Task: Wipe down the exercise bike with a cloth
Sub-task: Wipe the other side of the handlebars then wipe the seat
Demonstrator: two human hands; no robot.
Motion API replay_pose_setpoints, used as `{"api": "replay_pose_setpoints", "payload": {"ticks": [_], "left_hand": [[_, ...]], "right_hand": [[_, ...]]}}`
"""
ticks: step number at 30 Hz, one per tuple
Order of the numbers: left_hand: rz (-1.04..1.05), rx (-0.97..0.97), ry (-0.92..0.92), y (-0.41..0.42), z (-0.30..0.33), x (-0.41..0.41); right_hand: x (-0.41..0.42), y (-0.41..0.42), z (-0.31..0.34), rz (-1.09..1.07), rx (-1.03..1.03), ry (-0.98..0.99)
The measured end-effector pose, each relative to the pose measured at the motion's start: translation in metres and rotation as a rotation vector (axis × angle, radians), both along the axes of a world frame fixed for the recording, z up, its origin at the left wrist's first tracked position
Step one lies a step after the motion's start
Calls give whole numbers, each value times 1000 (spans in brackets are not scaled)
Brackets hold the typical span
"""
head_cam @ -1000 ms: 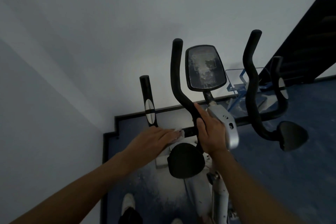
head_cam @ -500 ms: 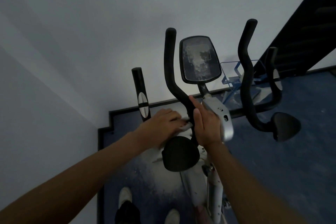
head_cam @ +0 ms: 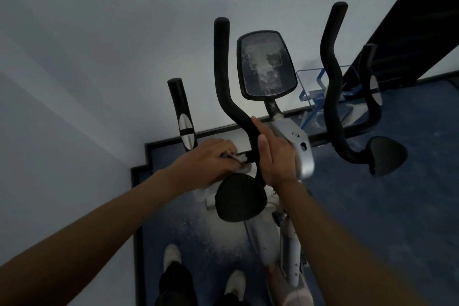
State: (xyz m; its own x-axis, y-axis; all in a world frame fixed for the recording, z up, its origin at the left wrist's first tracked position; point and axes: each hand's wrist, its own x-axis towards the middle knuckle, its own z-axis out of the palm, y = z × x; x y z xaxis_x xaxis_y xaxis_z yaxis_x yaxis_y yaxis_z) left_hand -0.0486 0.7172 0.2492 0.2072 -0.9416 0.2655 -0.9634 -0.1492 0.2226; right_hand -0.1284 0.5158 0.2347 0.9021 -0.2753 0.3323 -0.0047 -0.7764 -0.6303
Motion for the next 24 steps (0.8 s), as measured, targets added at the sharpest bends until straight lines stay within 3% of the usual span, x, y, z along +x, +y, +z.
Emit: {"api": "replay_pose_setpoints", "payload": {"ticks": [5, 10, 16, 21, 24], "left_hand": [[43, -13, 131, -34, 5, 7], [39, 58, 69, -2, 5, 7], [247, 52, -36, 36, 8, 4], [395, 116, -9, -10, 11, 4], [387, 150, 127, -39, 13, 4]], "right_hand": [[0, 0, -1, 16, 25, -8], [-1, -1, -1, 13, 15, -2], [-2, -2, -2, 27, 26, 0], [-1, -1, -4, 15, 15, 8], [-2, -1, -7, -18, 55, 27]]}}
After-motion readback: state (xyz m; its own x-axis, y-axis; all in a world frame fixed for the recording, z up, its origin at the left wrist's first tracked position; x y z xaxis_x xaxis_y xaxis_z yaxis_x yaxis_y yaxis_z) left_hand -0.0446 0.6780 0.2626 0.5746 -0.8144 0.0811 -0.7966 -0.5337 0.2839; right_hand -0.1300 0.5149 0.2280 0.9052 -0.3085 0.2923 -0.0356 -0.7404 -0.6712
